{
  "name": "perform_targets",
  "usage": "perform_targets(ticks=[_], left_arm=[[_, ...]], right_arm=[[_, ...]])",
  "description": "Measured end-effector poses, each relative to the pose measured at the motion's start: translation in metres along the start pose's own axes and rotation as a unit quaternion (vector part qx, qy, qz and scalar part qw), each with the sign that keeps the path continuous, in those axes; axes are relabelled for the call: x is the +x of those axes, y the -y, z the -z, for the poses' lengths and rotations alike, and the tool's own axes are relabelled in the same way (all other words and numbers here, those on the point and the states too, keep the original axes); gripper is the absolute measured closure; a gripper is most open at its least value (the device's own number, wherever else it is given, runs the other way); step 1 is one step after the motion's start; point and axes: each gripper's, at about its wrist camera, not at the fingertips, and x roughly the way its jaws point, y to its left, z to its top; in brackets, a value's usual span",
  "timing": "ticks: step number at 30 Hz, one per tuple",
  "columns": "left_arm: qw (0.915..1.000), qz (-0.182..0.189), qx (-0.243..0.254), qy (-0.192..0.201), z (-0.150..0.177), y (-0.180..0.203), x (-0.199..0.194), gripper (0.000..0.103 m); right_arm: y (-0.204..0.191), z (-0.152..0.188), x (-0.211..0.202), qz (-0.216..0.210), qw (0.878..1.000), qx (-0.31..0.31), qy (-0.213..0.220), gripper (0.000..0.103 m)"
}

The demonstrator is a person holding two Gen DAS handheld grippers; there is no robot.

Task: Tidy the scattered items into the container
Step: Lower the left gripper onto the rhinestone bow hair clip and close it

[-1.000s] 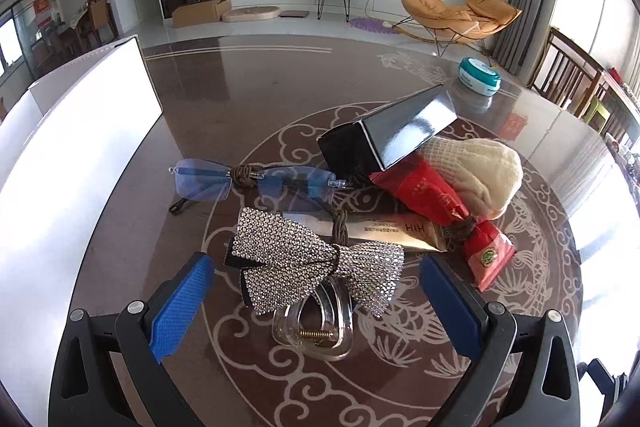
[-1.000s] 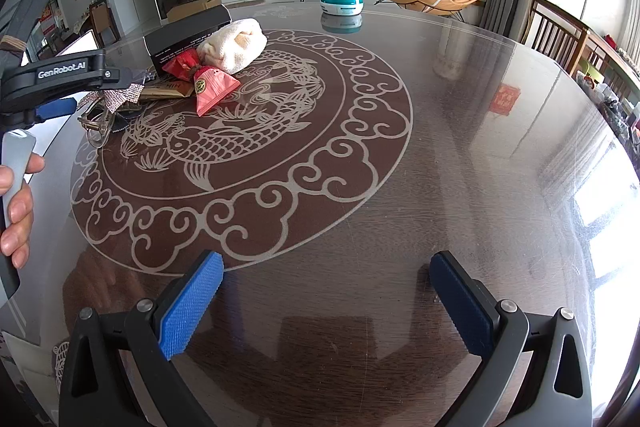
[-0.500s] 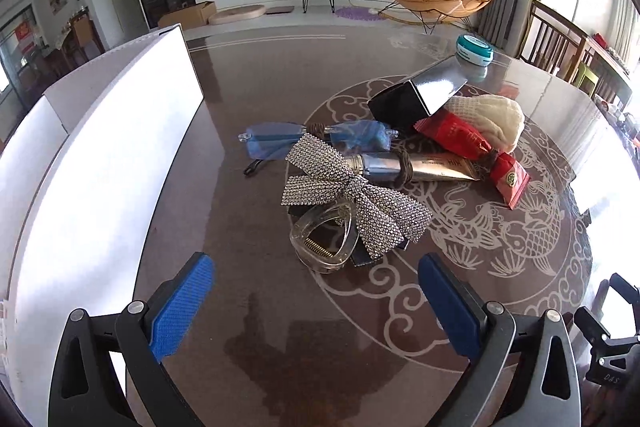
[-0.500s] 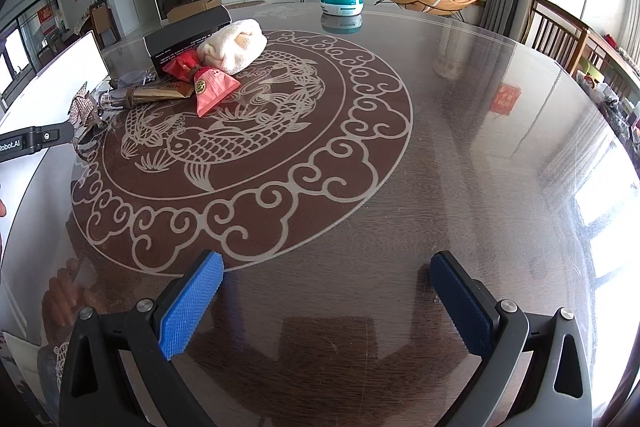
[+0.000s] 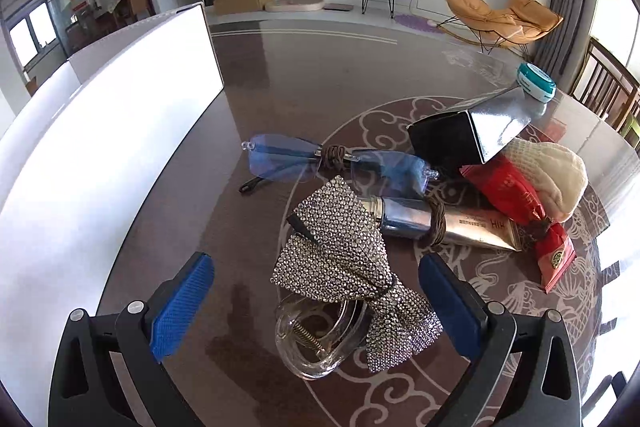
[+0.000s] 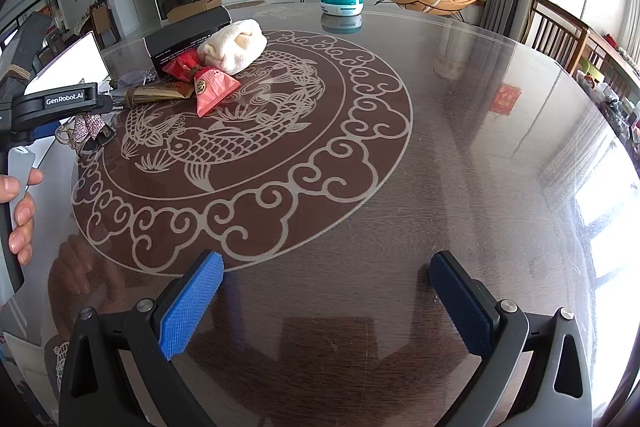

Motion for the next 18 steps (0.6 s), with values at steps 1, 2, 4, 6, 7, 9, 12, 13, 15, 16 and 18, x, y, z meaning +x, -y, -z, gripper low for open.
perform_targets(ticks=[1, 2, 4, 6, 7, 9, 12, 13, 15, 16, 18], left_arm=[[1.0000, -0.002, 0.000, -0.004, 0.000, 0.001, 0.003, 0.000], [1.0000, -0.002, 0.001, -0.008, 0.001, 0.002, 0.005, 0.000], [0.9999, -0.002, 0.004, -0.013, 0.001, 0.004, 0.009, 0.000], [0.9998, 0.002, 0.004, -0.021, 0.001, 0.004, 0.014, 0.000], [0.9996, 0.007, 0.003, -0.026, 0.002, 0.003, 0.016, 0.000], [0.9995, 0.014, -0.004, -0.027, 0.001, 0.002, 0.017, 0.000], [0.9995, 0.019, 0.003, -0.026, 0.001, 0.003, 0.019, 0.000], [0.9995, 0.020, 0.005, -0.026, 0.002, 0.003, 0.019, 0.000], [0.9994, 0.024, 0.010, -0.024, 0.002, 0.003, 0.019, 0.000], [0.9993, 0.025, 0.012, -0.023, 0.003, 0.002, 0.019, 0.000], [0.9993, 0.029, 0.017, -0.019, 0.004, 0.001, 0.018, 0.000]], right_arm=[[0.000, 0.000, 0.000, 0.000, 1.000, 0.000, 0.000, 0.000], [0.000, 0.000, 0.000, 0.000, 1.000, 0.000, 0.000, 0.000], [0.000, 0.000, 0.000, -0.001, 1.000, 0.001, 0.000, 0.000], [0.000, 0.000, 0.000, -0.001, 1.000, 0.001, 0.001, 0.000], [0.000, 0.000, -0.001, -0.001, 1.000, 0.001, 0.001, 0.000], [0.000, -0.001, 0.000, -0.001, 1.000, 0.001, 0.001, 0.000], [0.000, -0.001, 0.000, -0.001, 1.000, 0.001, 0.000, 0.000], [0.000, -0.001, 0.000, -0.001, 1.000, 0.001, 0.000, 0.000], [0.000, -0.001, 0.000, -0.001, 1.000, 0.001, 0.000, 0.000], [0.000, -0.001, 0.000, -0.001, 1.000, 0.001, 0.000, 0.000], [0.000, -0.001, 0.000, -0.001, 1.000, 0.001, 0.000, 0.000]])
